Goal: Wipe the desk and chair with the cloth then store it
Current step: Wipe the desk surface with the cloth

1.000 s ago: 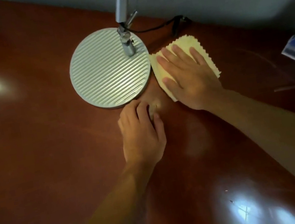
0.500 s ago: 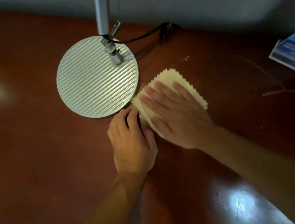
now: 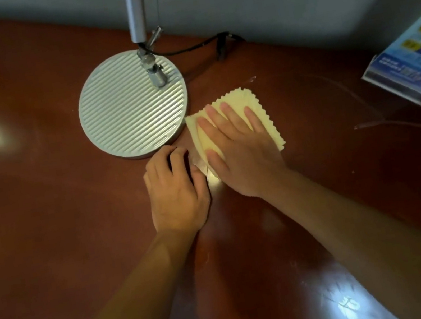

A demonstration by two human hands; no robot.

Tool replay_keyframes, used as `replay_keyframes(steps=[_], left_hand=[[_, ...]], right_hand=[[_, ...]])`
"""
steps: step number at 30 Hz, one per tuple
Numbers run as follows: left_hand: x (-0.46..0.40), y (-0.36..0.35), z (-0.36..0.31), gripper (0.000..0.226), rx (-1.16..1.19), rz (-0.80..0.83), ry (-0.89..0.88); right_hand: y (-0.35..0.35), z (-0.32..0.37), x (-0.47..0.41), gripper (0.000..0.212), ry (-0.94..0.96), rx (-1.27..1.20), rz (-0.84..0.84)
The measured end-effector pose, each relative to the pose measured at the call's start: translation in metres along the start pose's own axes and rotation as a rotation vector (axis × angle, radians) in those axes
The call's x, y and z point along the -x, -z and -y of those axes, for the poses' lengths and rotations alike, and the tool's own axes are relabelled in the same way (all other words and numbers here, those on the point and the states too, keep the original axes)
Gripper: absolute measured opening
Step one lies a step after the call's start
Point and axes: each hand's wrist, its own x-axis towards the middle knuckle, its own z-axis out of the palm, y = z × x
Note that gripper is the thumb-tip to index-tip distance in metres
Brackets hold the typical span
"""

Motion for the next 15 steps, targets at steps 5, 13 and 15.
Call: replay_keyframes(steps=[5,13,15], left_hand=[[0.001,0.001,0.001,0.031,-0.018,-0.031,-0.019],[0.002,-0.003,-0.002,0.027,-0.061,-0.045,-0.074],[-0.003,-0.003,-0.008,0.027,-0.054,-0.034,-0.093]], right_hand=[[0.017,-0.043,-0.055,0.060,-0.137,-0.024,0.007],[0.020,-0.088,-0.031,0.061,-0.353,-0.029,-0.058],[0.019,-0.080,-0.033,0.060,-0.350,-0.021,-0.063]])
